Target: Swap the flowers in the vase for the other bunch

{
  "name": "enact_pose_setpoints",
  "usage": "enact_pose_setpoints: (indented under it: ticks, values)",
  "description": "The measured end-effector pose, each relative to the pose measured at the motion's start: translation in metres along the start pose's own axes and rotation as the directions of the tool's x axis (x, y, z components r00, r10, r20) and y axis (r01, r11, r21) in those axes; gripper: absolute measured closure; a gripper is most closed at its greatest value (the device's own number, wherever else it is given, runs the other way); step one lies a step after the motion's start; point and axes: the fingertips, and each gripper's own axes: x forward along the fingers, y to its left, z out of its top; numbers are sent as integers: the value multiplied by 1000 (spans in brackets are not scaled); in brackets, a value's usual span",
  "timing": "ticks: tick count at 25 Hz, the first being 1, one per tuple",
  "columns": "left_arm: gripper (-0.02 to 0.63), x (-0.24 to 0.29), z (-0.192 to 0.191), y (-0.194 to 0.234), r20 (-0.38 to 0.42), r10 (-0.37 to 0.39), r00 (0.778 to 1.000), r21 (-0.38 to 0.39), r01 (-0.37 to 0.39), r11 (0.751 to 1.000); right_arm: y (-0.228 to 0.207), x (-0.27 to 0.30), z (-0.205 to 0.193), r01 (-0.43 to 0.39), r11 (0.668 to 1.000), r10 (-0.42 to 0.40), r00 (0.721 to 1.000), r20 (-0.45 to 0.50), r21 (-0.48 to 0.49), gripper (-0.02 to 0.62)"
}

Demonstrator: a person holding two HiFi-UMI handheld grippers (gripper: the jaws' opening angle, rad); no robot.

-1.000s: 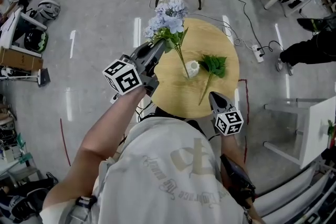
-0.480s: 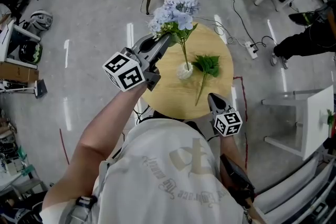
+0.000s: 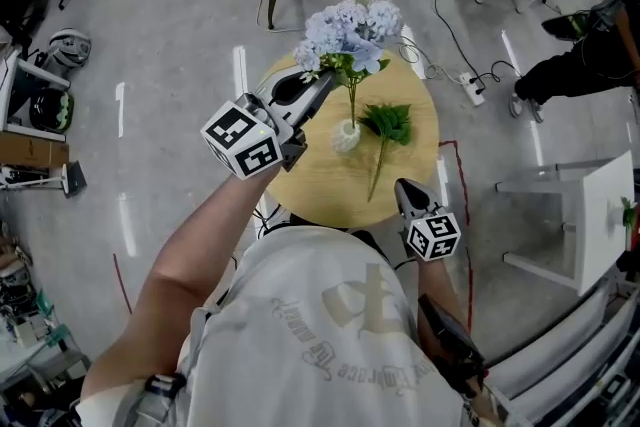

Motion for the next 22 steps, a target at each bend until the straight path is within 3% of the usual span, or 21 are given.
enact_pose_setpoints:
  ticks: [22]
  values:
    - [591, 3, -33, -25, -77, -76, 994, 113, 85, 990, -6, 5, 4, 3, 1000, -3, 1000, -21, 3, 586]
